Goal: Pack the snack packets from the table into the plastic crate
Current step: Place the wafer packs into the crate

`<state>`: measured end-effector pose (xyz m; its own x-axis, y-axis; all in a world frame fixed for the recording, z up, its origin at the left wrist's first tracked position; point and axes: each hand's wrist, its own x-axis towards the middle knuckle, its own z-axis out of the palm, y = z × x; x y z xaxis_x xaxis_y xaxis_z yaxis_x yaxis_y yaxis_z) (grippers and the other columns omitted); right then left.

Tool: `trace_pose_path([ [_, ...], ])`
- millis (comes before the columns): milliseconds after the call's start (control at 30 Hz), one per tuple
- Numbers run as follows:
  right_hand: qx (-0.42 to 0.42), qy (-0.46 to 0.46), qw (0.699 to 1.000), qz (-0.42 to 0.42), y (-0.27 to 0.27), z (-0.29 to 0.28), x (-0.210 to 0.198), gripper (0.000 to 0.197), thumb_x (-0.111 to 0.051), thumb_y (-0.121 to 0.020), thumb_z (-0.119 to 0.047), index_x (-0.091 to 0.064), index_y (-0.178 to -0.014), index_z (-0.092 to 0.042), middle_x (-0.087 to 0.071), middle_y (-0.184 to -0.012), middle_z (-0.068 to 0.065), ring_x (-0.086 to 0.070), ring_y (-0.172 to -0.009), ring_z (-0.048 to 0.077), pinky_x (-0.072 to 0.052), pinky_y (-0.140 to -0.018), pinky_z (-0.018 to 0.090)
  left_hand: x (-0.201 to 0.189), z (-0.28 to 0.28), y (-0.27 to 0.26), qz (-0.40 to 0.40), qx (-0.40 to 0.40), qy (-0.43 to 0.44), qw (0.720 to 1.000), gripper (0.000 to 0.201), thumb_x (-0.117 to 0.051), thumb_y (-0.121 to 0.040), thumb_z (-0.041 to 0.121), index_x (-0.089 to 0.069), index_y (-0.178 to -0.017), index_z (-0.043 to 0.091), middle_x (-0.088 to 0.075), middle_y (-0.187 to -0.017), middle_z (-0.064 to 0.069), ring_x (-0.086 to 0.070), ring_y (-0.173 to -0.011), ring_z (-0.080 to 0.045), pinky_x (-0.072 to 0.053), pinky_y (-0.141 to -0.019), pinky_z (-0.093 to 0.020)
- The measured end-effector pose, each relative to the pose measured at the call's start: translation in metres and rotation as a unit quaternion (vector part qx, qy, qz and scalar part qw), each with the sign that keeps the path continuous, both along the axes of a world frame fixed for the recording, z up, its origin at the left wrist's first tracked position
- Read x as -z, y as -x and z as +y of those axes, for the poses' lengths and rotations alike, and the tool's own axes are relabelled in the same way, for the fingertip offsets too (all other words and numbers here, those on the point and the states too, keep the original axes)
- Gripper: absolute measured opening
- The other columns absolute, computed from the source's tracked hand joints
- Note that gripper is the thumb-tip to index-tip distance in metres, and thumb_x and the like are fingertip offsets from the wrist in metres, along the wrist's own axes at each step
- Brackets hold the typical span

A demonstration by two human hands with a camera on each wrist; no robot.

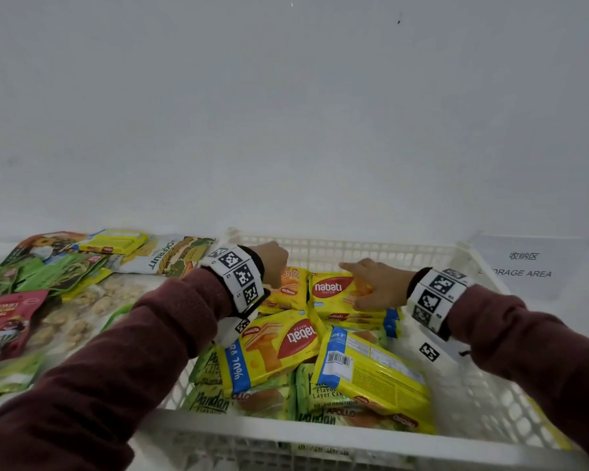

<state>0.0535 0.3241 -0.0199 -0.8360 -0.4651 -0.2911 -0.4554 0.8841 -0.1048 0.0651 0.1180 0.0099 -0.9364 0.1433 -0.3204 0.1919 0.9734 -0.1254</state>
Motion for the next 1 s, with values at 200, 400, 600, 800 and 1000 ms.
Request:
trace_pose_path([
  [200,-0.069,-0.008,0.994,-0.085,-0.04,-0.017,-0.028,0.072,-0.062,-0.081,-0.05,-0.029,-0.14,-0.022,-0.048,-0.13,0.006,-0.047,-0.105,0.016,-0.037,-0.088,0.026,0.013,0.017,-0.029,-0.094,0.007,0.088,0.992,0.051,-0.051,-0.09,0.046,-0.059,-0.113,0.001,-0.053,-0.075,-0.004,-0.046,-0.073,-0.019,-0.042,-0.075,-0.031],
  [400,-0.126,-0.108,0.98,-0.108,-0.076,-0.031,-0.01,0.1,-0.071,-0.069,-0.058,-0.014,-0.144,-0.023,-0.034,-0.142,0.009,-0.043,-0.125,0.027,-0.041,-0.102,0.045,0.019,0.02,-0.033,-0.125,0.028,0.091,0.988,0.058,-0.053,-0.087,0.052,-0.057,-0.117,0.001,-0.045,-0.07,0.0,-0.047,-0.079,-0.02,-0.041,-0.073,-0.032],
  [600,-0.123,-0.114,0.98,-0.106,-0.075,-0.03,-0.015,0.092,-0.074,-0.072,-0.045,-0.02,-0.141,-0.02,-0.042,-0.126,0.012,-0.049,-0.111,0.028,-0.047,-0.094,0.044,0.014,0.014,-0.034,-0.135,0.03,0.072,0.988,0.064,-0.059,-0.083,0.052,-0.055,-0.117,-0.002,-0.053,-0.084,-0.006,-0.05,-0.075,-0.02,-0.039,-0.074,-0.031],
  [800,-0.112,0.049,0.981,-0.153,-0.059,-0.009,-0.055,0.083,-0.081,-0.068,-0.027,-0.032,-0.135,-0.034,-0.042,-0.131,-0.009,-0.049,-0.115,0.01,-0.046,-0.095,0.028,-0.004,0.007,-0.032,-0.134,0.056,-0.039,0.989,0.053,-0.065,-0.084,0.037,-0.042,-0.125,0.013,-0.05,-0.101,-0.005,-0.045,-0.094,-0.019,-0.036,-0.075,-0.028],
  [1000,-0.101,0.215,0.965,-0.113,-0.046,0.02,-0.09,0.083,-0.075,-0.039,-0.051,-0.042,-0.115,-0.05,-0.045,-0.124,-0.014,-0.057,-0.1,0.009,-0.05,-0.09,0.029,-0.021,-0.003,-0.029,-0.102,0.046,-0.123,0.986,0.048,-0.064,-0.086,0.033,-0.044,-0.126,0.017,-0.054,-0.094,-0.001,-0.05,-0.079,-0.014,-0.038,-0.069,-0.025],
])
